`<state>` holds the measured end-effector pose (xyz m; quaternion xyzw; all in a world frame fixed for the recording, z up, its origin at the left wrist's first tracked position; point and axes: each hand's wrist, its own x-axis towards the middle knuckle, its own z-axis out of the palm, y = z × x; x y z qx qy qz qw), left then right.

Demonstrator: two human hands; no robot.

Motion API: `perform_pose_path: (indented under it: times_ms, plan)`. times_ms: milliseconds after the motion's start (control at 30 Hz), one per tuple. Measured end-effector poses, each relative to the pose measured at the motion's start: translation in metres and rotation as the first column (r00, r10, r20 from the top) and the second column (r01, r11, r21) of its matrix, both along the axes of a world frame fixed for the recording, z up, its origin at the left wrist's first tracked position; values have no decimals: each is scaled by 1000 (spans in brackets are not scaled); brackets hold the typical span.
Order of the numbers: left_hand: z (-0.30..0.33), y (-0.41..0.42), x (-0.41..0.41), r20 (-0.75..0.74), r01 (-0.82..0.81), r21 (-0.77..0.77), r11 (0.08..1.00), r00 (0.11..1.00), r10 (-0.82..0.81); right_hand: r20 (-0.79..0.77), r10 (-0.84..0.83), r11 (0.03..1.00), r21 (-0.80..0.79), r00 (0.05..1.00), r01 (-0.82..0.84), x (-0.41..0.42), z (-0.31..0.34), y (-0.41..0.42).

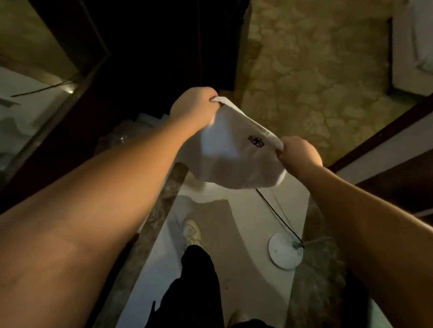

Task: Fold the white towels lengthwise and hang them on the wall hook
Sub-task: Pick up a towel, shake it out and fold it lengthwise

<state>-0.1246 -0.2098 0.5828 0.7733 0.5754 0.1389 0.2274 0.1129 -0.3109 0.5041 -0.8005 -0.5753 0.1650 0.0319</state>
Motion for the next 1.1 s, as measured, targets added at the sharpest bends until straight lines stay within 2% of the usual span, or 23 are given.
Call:
perform_pose_path:
  times_ms: [100,300,467,600,733,967,1033,1100]
  plan:
    - [27,-63,-25,22,-100,25,995,995,100,12,14,997,73,1000,-15,-16,17,-53]
    - [101,-174,-88,104,-215,33,976,972,210,-86,-3,978,210,996,21,-64,80,-138]
    - [147,-248,-161,67,-253,54,966,966,249,-52,-43,973,223,998,54,-101,118,-198]
    - [158,-310,-221,54,-268,70,961,963,264,-76,-56,961,265,996,74,-151,132,-246]
    - [163,-378,-287,31,-326,92,941,945,325,-19,-51,947,316,999,55,-198,139,-301]
    - [200,-485,-397,-111,-327,210,921,928,355,-127,2,904,424,992,52,-264,202,-371]
    - [215,-512,-422,-81,-362,198,911,920,383,-130,60,905,425,990,1,-281,226,-382]
    - [230,-534,-446,41,-411,161,897,911,410,-121,112,888,458,986,-45,-300,250,-392]
